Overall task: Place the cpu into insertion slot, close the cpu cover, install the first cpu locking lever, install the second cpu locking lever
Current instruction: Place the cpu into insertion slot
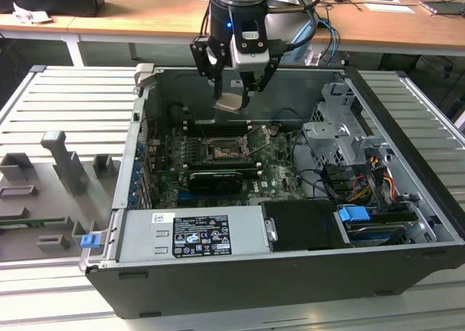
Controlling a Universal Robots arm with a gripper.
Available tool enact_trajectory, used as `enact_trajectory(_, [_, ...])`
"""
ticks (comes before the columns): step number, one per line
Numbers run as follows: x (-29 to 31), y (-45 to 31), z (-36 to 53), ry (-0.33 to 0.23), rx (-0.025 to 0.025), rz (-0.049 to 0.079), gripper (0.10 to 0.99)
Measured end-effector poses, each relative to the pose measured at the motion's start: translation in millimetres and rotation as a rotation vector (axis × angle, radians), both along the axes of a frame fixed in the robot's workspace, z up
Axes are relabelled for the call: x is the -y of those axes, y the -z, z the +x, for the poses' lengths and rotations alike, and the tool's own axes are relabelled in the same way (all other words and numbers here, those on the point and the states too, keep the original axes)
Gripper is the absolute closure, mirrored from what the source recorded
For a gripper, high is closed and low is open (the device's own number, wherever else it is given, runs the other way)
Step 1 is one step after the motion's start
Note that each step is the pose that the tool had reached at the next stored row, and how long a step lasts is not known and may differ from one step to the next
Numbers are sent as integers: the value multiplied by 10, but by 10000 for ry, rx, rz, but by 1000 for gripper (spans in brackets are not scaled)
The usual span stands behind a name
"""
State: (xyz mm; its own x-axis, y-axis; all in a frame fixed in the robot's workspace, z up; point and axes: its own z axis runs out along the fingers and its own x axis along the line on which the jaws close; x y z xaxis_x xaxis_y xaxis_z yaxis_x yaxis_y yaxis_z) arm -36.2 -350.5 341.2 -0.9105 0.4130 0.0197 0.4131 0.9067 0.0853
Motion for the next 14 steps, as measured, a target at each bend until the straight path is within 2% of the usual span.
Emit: enact_trajectory(14, [0,21,0,305,-2,0,557])
